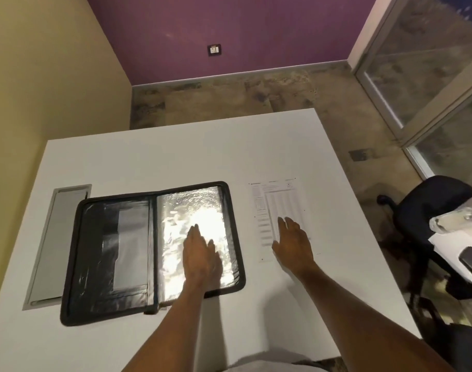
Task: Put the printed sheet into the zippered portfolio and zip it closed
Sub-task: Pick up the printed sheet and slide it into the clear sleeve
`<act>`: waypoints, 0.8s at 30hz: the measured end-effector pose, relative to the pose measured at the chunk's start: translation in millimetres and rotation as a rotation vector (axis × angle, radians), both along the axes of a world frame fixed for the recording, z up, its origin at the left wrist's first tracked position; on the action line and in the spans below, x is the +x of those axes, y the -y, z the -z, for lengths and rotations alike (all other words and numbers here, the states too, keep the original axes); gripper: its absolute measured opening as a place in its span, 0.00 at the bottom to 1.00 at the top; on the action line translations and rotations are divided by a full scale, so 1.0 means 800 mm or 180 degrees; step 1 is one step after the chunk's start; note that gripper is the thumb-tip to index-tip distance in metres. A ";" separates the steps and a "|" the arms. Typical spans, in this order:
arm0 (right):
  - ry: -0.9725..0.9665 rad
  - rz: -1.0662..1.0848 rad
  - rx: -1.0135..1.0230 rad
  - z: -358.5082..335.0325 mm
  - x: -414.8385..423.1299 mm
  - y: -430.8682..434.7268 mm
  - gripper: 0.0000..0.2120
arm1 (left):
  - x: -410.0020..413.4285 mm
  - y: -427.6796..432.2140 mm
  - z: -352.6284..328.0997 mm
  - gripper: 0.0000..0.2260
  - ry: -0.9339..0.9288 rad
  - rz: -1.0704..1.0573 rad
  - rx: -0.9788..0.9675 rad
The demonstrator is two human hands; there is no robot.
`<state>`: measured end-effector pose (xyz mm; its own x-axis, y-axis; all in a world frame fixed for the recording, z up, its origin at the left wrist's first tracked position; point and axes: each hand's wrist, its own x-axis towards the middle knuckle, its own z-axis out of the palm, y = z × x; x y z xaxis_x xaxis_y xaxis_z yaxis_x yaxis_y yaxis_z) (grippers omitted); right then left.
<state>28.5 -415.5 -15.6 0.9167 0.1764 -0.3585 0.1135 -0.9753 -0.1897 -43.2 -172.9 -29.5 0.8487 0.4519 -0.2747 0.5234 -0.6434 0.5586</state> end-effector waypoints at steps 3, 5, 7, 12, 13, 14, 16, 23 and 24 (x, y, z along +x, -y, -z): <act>-0.0040 0.0093 0.0039 0.003 0.031 0.027 0.34 | 0.030 0.045 0.003 0.24 -0.0070 0.0010 -0.0245; -0.0074 0.0198 0.0103 0.006 0.050 0.042 0.33 | 0.050 0.071 0.005 0.21 -0.0055 -0.0007 -0.0499; -0.0066 0.0312 0.0188 0.008 0.068 0.055 0.33 | 0.069 0.096 0.007 0.23 -0.0070 -0.0018 -0.0714; -0.0131 0.0807 0.0583 0.024 0.108 0.079 0.30 | 0.112 0.140 0.022 0.21 -0.0238 -0.0056 -0.0789; -0.0211 0.0937 0.0648 0.029 0.117 0.082 0.29 | 0.119 0.146 0.026 0.18 -0.0230 -0.0070 -0.0769; -0.0289 0.1054 0.0696 0.032 0.124 0.084 0.28 | 0.124 0.149 0.029 0.15 -0.0206 -0.0065 -0.0738; -0.0441 0.1257 0.0782 0.040 0.136 0.088 0.26 | 0.132 0.158 0.040 0.06 -0.0128 -0.0087 -0.0699; -0.0498 0.1341 0.0905 0.066 0.149 0.095 0.27 | 0.151 0.199 0.050 0.22 -0.0440 -0.0434 -0.0489; -0.0516 0.1374 0.0962 0.067 0.150 0.094 0.27 | 0.152 0.204 0.050 0.23 -0.0432 -0.0476 -0.0477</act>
